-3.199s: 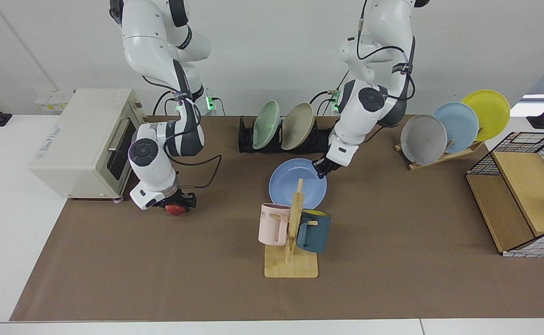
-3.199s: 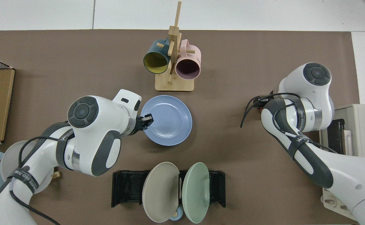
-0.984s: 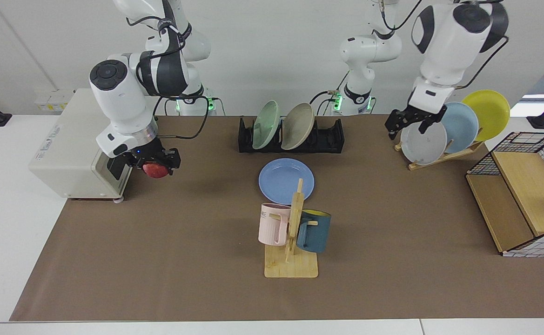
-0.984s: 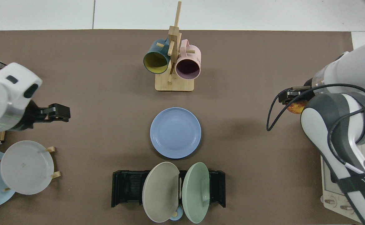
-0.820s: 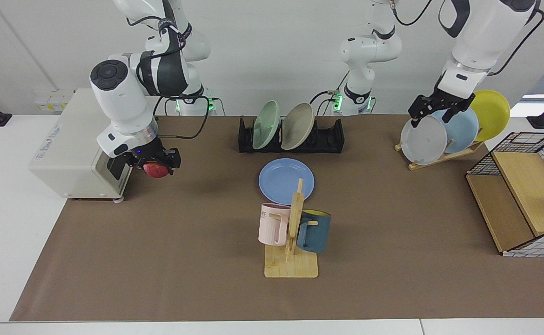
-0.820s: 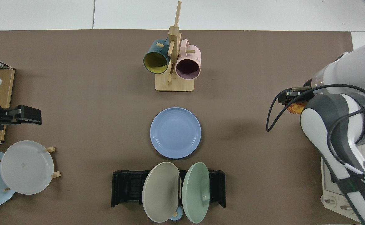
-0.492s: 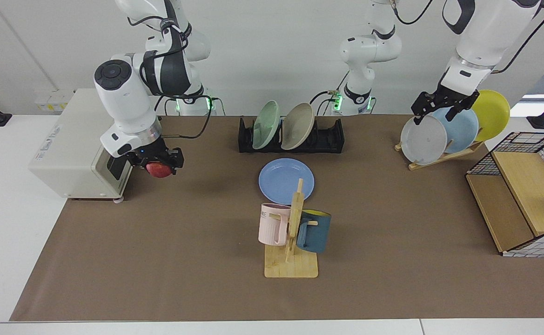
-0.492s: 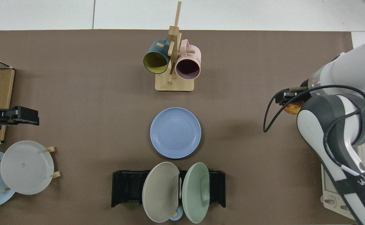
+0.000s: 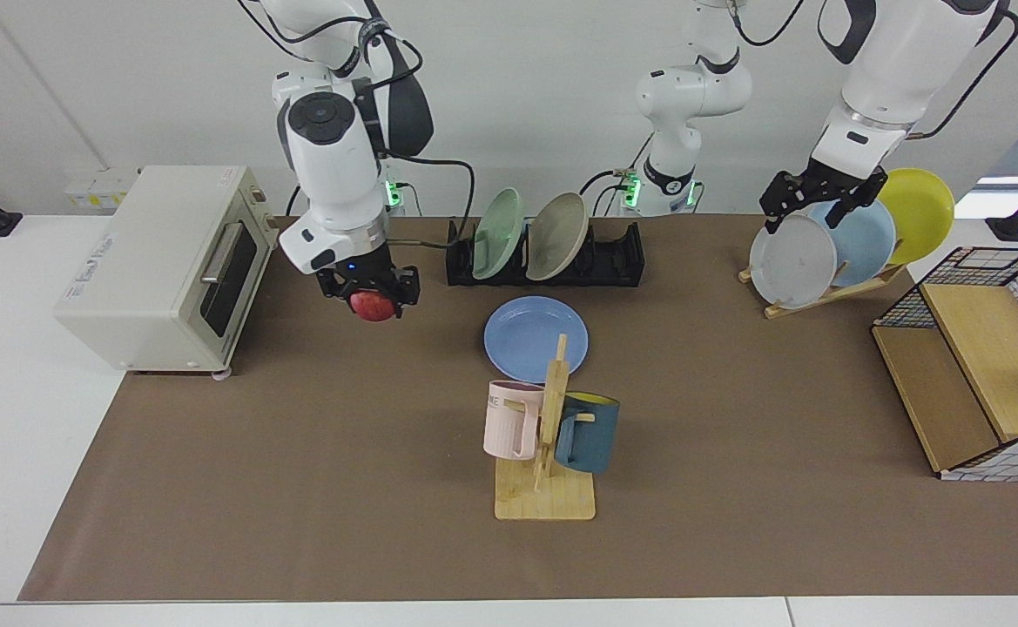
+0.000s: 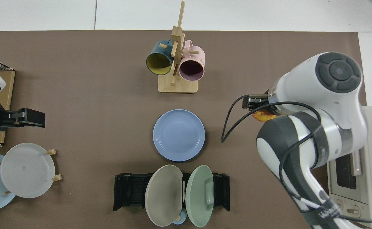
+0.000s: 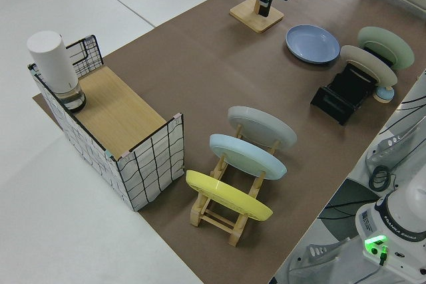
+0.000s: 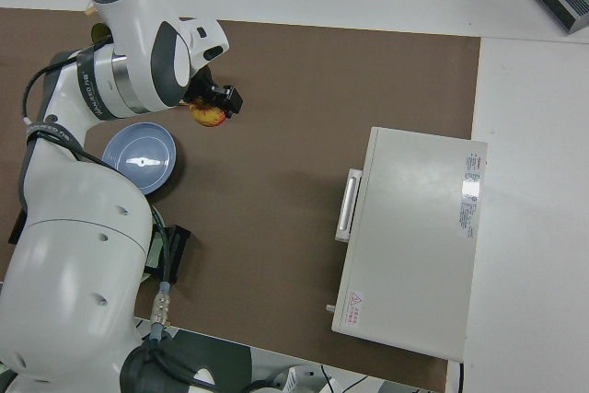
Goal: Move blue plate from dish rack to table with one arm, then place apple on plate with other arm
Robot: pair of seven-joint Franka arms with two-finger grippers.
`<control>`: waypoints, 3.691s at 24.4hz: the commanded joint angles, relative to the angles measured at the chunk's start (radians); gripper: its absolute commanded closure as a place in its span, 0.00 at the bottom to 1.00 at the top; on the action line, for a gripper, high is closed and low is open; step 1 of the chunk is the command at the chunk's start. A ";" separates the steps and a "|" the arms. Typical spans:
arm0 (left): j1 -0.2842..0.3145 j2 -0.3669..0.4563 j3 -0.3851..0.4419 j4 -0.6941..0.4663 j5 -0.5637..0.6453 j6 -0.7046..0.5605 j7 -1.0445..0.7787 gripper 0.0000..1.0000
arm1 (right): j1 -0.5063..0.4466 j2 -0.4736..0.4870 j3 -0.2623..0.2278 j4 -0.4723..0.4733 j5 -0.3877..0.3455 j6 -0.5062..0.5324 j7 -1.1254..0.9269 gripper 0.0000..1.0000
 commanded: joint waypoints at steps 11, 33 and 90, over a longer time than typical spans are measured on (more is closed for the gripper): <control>0.007 0.001 0.012 0.020 0.002 -0.006 0.006 0.00 | 0.244 0.017 -0.004 -0.017 0.024 0.082 0.258 1.00; 0.007 -0.009 0.014 0.020 0.002 -0.008 0.006 0.00 | 0.397 0.246 -0.005 -0.117 0.036 0.444 0.459 1.00; 0.009 -0.029 0.012 0.020 0.002 -0.014 0.006 0.00 | -0.246 -0.090 -0.016 0.076 0.030 -0.151 -0.391 0.00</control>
